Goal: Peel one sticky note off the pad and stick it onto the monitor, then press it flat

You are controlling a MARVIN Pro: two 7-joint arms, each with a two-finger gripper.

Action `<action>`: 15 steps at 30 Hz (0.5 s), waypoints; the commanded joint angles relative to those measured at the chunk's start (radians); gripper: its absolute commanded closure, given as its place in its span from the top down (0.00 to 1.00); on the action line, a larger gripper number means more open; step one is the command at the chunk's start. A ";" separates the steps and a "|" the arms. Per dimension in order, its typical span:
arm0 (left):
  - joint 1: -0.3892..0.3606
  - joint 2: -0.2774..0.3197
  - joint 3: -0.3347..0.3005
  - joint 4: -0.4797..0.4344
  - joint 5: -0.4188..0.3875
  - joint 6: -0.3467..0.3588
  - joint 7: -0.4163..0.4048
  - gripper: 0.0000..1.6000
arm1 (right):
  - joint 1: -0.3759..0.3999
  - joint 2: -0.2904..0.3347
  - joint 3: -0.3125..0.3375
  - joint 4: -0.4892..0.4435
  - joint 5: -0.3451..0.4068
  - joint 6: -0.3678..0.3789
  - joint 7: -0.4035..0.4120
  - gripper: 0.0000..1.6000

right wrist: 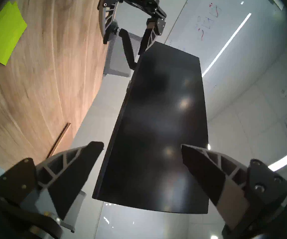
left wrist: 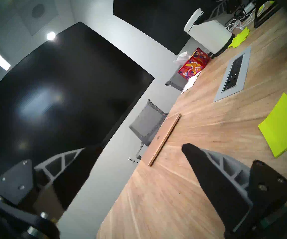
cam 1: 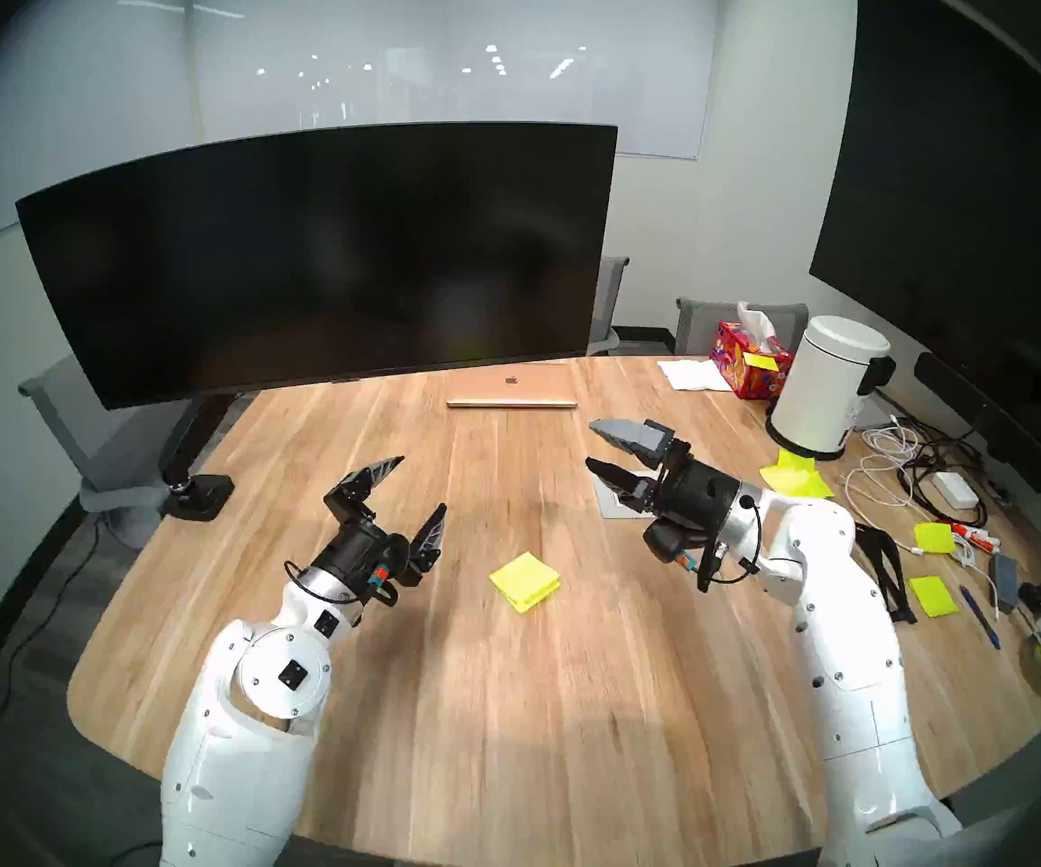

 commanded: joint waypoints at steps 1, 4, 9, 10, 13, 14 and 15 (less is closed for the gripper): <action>0.015 0.014 -0.005 -0.026 -0.021 -0.029 -0.007 1.00 | -0.018 0.019 -0.001 -0.063 0.069 0.002 0.045 1.00; 0.030 0.022 -0.011 -0.032 -0.022 -0.043 -0.003 1.00 | 0.001 0.015 -0.020 -0.053 0.083 0.002 0.078 1.00; 0.047 0.022 -0.031 -0.030 -0.049 -0.050 -0.002 1.00 | 0.034 0.001 -0.055 -0.040 0.099 0.002 0.131 1.00; 0.049 0.025 -0.034 -0.027 -0.051 -0.055 -0.001 1.00 | 0.042 -0.002 -0.065 -0.038 0.094 0.002 0.140 1.00; 0.056 0.029 -0.044 -0.021 -0.054 -0.064 0.005 1.00 | 0.064 -0.014 -0.092 -0.033 0.096 0.002 0.174 1.00; 0.060 0.027 -0.050 -0.020 -0.052 -0.067 0.014 1.00 | 0.072 -0.019 -0.104 -0.031 0.095 0.002 0.185 1.00; 0.063 0.028 -0.055 -0.020 -0.048 -0.067 0.018 1.00 | 0.080 -0.020 -0.114 -0.030 0.095 0.002 0.196 1.00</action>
